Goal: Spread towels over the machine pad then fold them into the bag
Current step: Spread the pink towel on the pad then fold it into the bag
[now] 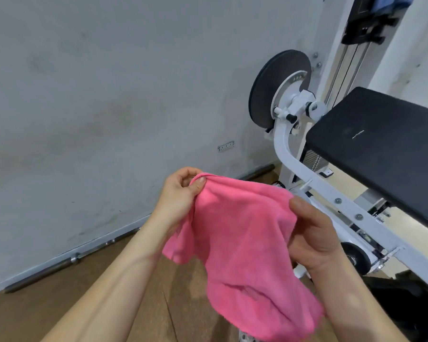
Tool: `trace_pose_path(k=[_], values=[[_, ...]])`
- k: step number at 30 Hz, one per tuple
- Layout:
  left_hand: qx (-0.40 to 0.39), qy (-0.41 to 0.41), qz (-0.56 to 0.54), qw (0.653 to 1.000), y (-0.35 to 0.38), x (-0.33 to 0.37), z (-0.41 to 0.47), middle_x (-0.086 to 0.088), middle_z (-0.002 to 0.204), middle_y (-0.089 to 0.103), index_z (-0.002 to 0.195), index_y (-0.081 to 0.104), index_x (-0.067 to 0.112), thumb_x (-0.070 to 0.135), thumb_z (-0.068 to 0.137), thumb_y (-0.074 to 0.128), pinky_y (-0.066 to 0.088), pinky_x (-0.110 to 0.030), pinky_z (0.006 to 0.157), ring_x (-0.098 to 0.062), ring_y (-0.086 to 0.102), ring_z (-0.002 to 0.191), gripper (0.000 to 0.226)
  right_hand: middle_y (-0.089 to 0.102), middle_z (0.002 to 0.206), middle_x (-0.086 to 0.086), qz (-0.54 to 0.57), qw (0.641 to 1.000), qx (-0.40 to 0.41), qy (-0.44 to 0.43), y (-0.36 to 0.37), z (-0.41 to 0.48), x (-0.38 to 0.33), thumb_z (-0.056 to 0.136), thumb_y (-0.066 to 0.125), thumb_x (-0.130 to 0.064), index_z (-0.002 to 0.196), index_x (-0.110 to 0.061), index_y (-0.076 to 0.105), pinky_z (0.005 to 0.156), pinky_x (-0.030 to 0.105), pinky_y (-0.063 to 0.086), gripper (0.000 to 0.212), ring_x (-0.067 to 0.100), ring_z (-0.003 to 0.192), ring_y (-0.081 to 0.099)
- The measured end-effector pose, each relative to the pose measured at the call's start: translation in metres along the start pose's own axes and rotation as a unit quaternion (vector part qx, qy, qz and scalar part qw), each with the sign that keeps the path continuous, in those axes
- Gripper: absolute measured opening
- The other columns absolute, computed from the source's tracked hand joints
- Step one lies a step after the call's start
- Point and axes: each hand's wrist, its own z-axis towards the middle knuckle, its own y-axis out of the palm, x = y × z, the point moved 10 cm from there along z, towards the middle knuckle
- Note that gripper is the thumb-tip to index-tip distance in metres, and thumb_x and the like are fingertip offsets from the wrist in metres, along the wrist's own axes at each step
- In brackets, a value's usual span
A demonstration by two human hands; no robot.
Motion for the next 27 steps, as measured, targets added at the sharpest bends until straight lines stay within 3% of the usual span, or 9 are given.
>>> trace_pose_path(k=[2,4,7,9,12,16,18,23,27], values=[[-0.057,-0.028,0.026,0.998,0.022,-0.005,0.021,-0.008,0.070,0.061,0.084,0.061,0.017,0.009,0.095,0.059,0.039,-0.028,0.057,-0.016,0.051,0.062,0.014,0.074,0.094,0.019,0.041,0.998,0.040,-0.034,-0.022,0.009,-0.023,0.047,0.092,-0.021,0.099,0.003,0.075,0.079,0.035,0.059,0.060,0.026,0.087,0.072],[-0.142,-0.049,0.119,0.981,0.048,-0.011,0.041,-0.008,0.074,0.059,0.083,0.061,0.020,0.024,0.096,0.060,0.039,-0.031,0.062,-0.018,0.051,0.067,0.013,0.074,0.084,0.017,0.063,0.991,0.086,-0.079,-0.036,0.019,-0.053,0.037,0.093,-0.022,0.089,0.001,0.076,0.069,0.035,0.060,0.059,0.026,0.077,0.073],[-0.269,-0.067,0.265,0.923,0.088,-0.018,0.069,0.001,0.069,0.056,0.079,0.061,0.018,0.030,0.084,0.057,0.039,-0.028,0.063,-0.013,0.050,0.065,0.014,0.065,0.056,0.008,0.072,0.971,0.190,-0.125,-0.054,0.030,-0.093,0.071,0.070,-0.018,0.068,-0.009,0.070,0.047,0.025,0.054,0.009,0.019,0.050,0.066],[-0.303,-0.048,0.330,0.893,0.112,-0.018,0.087,0.006,0.061,0.052,0.072,0.057,0.018,0.018,0.083,0.054,0.036,-0.026,0.057,-0.010,0.046,0.059,0.012,0.053,0.044,0.000,0.075,0.948,0.254,-0.174,-0.078,0.032,-0.119,0.089,0.047,-0.005,0.052,-0.014,0.059,0.041,0.015,0.045,0.039,0.012,0.038,0.054],[-0.256,-0.030,0.296,0.920,0.134,-0.013,0.124,0.005,0.060,0.054,0.077,0.060,0.016,0.001,0.092,0.046,0.037,-0.024,0.051,-0.009,0.048,0.054,0.025,0.055,0.049,0.000,0.116,0.934,0.266,-0.209,-0.105,0.033,-0.140,0.090,0.043,-0.007,0.057,-0.013,0.060,0.045,0.016,0.048,0.037,0.011,0.044,0.057],[-0.246,-0.024,0.241,0.939,0.162,-0.014,0.171,-0.006,0.074,0.067,0.092,0.067,0.014,0.017,0.098,0.053,0.044,-0.028,0.058,-0.017,0.059,0.065,0.016,0.065,0.058,0.003,0.100,0.935,0.291,-0.175,-0.139,0.028,-0.156,0.096,0.046,-0.033,0.056,-0.012,0.072,0.053,0.020,0.055,0.052,0.014,0.053,0.066],[-0.259,0.022,0.279,0.925,0.183,-0.009,0.195,-0.001,0.078,0.065,0.092,0.067,0.018,0.010,0.099,0.048,0.042,-0.025,0.059,-0.014,0.058,0.069,0.021,0.070,0.079,0.010,0.061,0.930,0.327,-0.154,-0.163,0.023,-0.162,0.093,0.056,-0.033,0.081,-0.007,0.075,0.066,0.026,0.058,0.035,0.020,0.071,0.069],[-0.263,0.097,0.338,0.899,0.230,-0.012,0.253,0.005,0.077,0.065,0.087,0.065,0.032,0.000,0.091,0.047,0.040,-0.029,0.061,-0.013,0.056,0.068,0.037,0.064,0.068,-0.001,-0.354,0.769,0.517,-0.126,-0.233,-0.003,-0.207,0.088,0.068,-0.013,0.077,-0.013,0.072,0.054,0.019,0.043,0.011,0.013,0.064,0.053],[-0.280,0.149,0.384,0.867,0.267,-0.023,0.290,0.014,0.079,0.064,0.082,0.062,0.027,-0.001,0.089,0.050,0.040,-0.026,0.064,-0.016,0.059,0.079,0.031,0.070,0.077,-0.003,-0.502,0.595,0.622,-0.085,-0.260,-0.004,-0.235,0.081,0.070,-0.014,0.074,-0.020,0.071,0.073,0.031,0.047,0.010,0.018,0.077,0.063]])
